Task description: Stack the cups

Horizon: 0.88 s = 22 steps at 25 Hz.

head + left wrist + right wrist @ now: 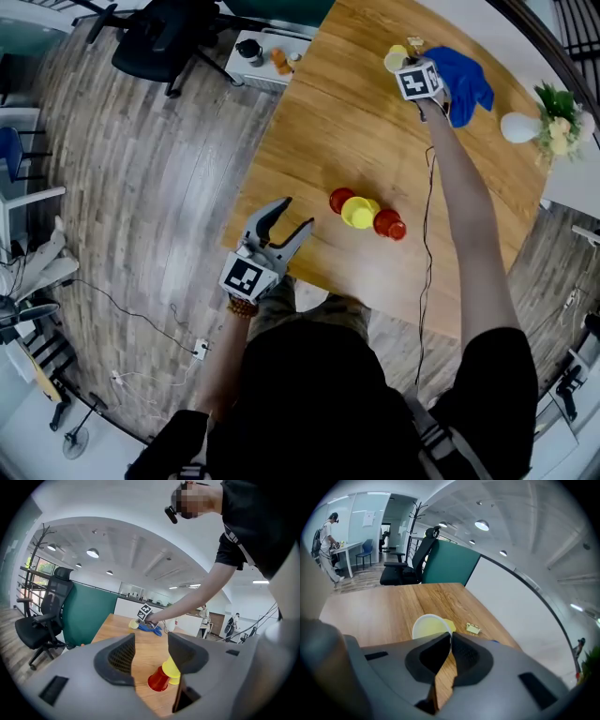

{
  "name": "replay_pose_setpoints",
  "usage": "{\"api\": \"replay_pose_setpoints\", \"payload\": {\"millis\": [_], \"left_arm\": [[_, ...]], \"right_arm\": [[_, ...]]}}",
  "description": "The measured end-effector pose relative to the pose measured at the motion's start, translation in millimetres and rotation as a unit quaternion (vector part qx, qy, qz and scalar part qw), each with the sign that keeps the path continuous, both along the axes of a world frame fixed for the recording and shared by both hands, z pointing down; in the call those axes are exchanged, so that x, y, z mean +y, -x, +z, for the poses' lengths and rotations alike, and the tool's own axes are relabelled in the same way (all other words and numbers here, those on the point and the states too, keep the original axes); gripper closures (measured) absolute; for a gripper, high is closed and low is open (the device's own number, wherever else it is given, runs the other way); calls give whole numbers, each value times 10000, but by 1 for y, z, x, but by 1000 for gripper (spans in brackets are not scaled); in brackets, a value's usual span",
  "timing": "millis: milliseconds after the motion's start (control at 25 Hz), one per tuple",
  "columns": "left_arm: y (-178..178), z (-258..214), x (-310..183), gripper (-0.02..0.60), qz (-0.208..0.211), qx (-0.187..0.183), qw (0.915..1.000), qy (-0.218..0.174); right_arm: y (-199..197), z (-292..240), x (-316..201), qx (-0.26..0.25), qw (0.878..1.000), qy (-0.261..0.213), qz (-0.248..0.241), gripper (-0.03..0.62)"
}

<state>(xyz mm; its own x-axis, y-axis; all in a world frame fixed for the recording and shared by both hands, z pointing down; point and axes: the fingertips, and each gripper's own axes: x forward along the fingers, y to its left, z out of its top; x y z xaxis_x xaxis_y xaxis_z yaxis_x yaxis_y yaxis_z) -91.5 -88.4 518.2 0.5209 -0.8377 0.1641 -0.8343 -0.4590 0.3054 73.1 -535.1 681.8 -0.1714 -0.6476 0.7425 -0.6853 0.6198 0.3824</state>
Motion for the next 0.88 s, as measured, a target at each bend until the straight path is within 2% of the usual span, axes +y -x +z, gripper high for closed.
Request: {"api": "replay_pose_setpoints", "payload": {"millis": [120,320,480,600,880], "left_arm": [[-1,5,-4,340,28,8,10000,18],[11,-16,-26,339,151,231,9993,-247],[27,-33,-29,339,200,531,9979,-297],[32,-41,-32,339,366,905,9950,-210],[18,-60,-45,337,913,1509,9842,-138]], "right_arm": [[-15,-23,14,120,9996,-243,36,576],[-4,-66,53,-552,9969,-385,-404,576],[2,-118,107,-760,9924,-743,-624,576],[7,-150,155,-1035,9878,-885,-749,576],[19,-209,265,-1341,9732,-1375,-1267,576]]}}
